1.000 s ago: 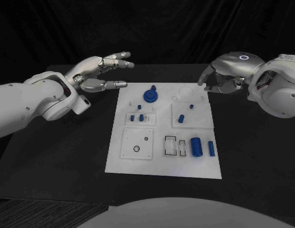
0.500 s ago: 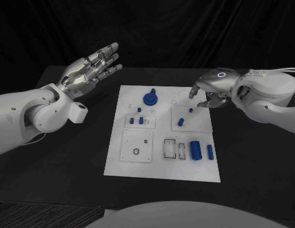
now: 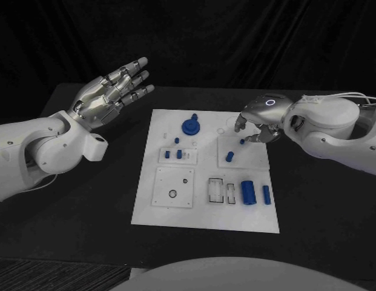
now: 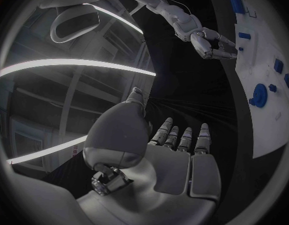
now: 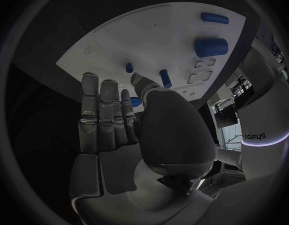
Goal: Assemble the parts on the task board
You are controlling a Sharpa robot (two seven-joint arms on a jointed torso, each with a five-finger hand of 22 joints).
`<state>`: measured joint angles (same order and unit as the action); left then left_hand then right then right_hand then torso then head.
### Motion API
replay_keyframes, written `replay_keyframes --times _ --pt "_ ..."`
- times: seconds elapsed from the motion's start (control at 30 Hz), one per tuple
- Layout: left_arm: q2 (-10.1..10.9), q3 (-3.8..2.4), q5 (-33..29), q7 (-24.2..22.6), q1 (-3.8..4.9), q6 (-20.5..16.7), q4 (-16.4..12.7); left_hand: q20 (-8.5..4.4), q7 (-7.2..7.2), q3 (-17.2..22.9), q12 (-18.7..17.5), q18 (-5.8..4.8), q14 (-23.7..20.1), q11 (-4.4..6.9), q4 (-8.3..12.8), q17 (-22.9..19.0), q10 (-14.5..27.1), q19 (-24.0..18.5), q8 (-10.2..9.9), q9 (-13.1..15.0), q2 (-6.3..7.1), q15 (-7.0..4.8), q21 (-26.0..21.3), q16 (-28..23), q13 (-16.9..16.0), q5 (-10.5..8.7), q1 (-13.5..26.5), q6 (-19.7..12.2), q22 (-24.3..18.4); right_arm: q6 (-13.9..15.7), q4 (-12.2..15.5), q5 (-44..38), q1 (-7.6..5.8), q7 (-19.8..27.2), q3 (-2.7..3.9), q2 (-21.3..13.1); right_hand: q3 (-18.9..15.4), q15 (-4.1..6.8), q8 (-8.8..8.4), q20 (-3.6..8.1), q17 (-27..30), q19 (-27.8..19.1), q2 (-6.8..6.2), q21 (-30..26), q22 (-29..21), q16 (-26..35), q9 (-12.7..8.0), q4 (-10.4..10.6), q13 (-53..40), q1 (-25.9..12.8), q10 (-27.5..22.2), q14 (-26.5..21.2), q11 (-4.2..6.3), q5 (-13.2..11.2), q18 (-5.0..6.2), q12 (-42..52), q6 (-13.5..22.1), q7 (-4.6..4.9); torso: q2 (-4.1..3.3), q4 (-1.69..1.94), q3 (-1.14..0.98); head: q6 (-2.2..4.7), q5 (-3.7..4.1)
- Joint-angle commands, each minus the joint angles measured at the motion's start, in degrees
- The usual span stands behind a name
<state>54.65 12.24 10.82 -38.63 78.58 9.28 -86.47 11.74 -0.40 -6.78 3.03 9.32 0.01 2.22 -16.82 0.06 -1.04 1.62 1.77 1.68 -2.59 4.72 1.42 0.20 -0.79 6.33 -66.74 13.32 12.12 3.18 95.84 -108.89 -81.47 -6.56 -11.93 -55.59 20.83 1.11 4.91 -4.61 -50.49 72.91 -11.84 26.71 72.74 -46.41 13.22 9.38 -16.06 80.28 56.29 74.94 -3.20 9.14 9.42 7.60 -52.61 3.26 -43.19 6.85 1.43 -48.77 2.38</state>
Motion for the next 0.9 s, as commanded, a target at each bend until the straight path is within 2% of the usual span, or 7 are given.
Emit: replay_keyframes --times 0.03,0.17,0.53,0.63,0.7,0.77,0.9 --pt "0.0 -0.05 -1.0 -1.8 -0.13 2.0 -0.1 0.46 0.20 -0.5 0.2 0.94 0.0 -0.41 0.0 -0.1 0.0 0.0 0.0 0.1 -0.73 0.41 0.0 -0.2 0.0 0.40 0.0 0.3 0.2 0.2 -0.4 -0.9 0.40 0.9 0.03 0.3 1.0 0.07 -0.14 0.03 0.2 0.4 0.12 -0.4 0.2 -0.5 -0.1 -0.3 0.3 0.0 1.1 0.3 0.01 1.2 -0.16 0.6 -0.5 -0.15 0.07 0.14 -0.06 -0.21 0.15" --pt "-0.1 -0.05 -1.0 -1.6 -0.20 2.3 0.0 1.03 0.40 -1.0 0.3 0.97 0.0 -0.74 0.0 -0.1 0.0 0.2 0.0 0.1 -1.17 0.65 0.1 -0.2 0.0 0.91 -0.4 0.5 0.4 0.3 -1.1 -0.9 0.94 1.2 0.03 0.8 1.3 0.07 0.03 0.04 0.3 0.4 0.08 -0.5 0.3 -0.5 -0.1 -0.4 0.4 -0.1 1.6 0.2 0.02 1.5 -0.17 0.8 -0.9 -0.24 0.03 -0.12 -0.11 -0.20 -0.09" --pt "-0.2 -0.05 -1.0 -0.9 -0.55 3.3 0.4 2.31 0.94 -2.3 0.7 1.07 0.0 -1.53 0.1 -0.1 -0.2 1.2 0.1 0.2 -2.41 1.61 0.5 -0.2 -0.1 1.91 -1.4 1.4 1.8 0.8 -2.6 -0.9 2.15 1.9 0.03 1.6 2.5 0.08 0.44 0.09 0.5 0.6 -0.12 -0.7 0.7 -0.6 0.1 -0.8 0.6 -0.5 2.8 0.2 -0.03 2.7 -0.19 1.3 -1.7 -0.56 0.04 -0.01 -0.02 -0.33 0.13" --pt "-0.2 -0.05 -1.0 -0.7 -0.68 3.5 0.5 2.45 1.08 -2.5 0.8 1.08 0.0 -1.68 0.1 -0.1 -0.2 1.4 0.1 0.2 -2.67 1.73 0.5 -0.2 -0.1 2.29 -1.7 1.6 1.9 1.0 -3.0 -0.9 2.41 2.0 0.03 1.8 3.2 0.12 0.86 0.14 0.5 0.7 -0.25 -0.7 1.0 -0.8 0.5 -1.1 0.8 -0.8 3.1 0.2 0.01 4.0 -0.20 1.3 -2.5 -0.57 0.08 -0.02 0.00 -0.43 0.13" --pt "-0.2 -0.05 -1.0 -0.6 -0.77 3.5 0.6 2.54 1.18 -2.8 0.9 1.08 0.0 -1.81 0.1 0.0 -0.3 1.5 0.2 0.2 -2.92 1.82 0.6 -0.2 -0.1 2.71 -2.0 1.7 2.0 1.1 -3.3 -0.9 2.61 2.1 0.03 1.9 4.1 0.30 1.15 0.23 0.9 1.0 -0.41 -0.3 1.4 -0.6 0.8 -1.6 1.0 -0.9 3.5 0.1 -0.03 6.4 -0.27 1.4 -2.9 -0.59 0.12 -0.04 0.03 -0.44 0.16" --pt "-0.2 -0.05 -1.0 -0.5 -0.84 3.6 0.6 2.64 1.26 -3.0 1.0 1.08 0.2 -1.97 0.2 0.0 -0.3 1.7 0.2 0.2 -3.26 1.99 0.6 -0.1 -0.1 3.32 -2.4 1.8 2.1 1.4 -3.6 -0.9 2.81 2.3 0.03 2.0 4.6 0.51 1.38 0.29 1.4 1.3 -0.42 0.3 1.8 -0.2 1.1 -1.8 1.1 -1.0 3.7 0.0 0.01 7.3 -0.35 1.5 -3.2 -0.60 0.10 -0.01 0.03 -0.43 0.17" --pt "-0.2 -0.05 -1.0 -0.4 -0.95 3.6 0.6 3.01 0.47 -3.7 1.1 1.10 0.5 -2.44 0.3 0.2 -0.3 2.2 0.1 0.1 -4.00 2.34 0.8 0.1 -0.1 4.75 -3.6 1.3 2.6 2.1 -4.2 -0.9 3.14 2.8 0.03 2.2 5.7 0.59 1.90 0.52 1.9 1.5 -0.43 0.5 2.3 0.0 1.8 -2.6 1.3 -1.0 4.4 0.1 0.14 9.8 -0.35 1.7 -3.8 -0.26 0.13 -0.03 0.04 -0.49 0.16"
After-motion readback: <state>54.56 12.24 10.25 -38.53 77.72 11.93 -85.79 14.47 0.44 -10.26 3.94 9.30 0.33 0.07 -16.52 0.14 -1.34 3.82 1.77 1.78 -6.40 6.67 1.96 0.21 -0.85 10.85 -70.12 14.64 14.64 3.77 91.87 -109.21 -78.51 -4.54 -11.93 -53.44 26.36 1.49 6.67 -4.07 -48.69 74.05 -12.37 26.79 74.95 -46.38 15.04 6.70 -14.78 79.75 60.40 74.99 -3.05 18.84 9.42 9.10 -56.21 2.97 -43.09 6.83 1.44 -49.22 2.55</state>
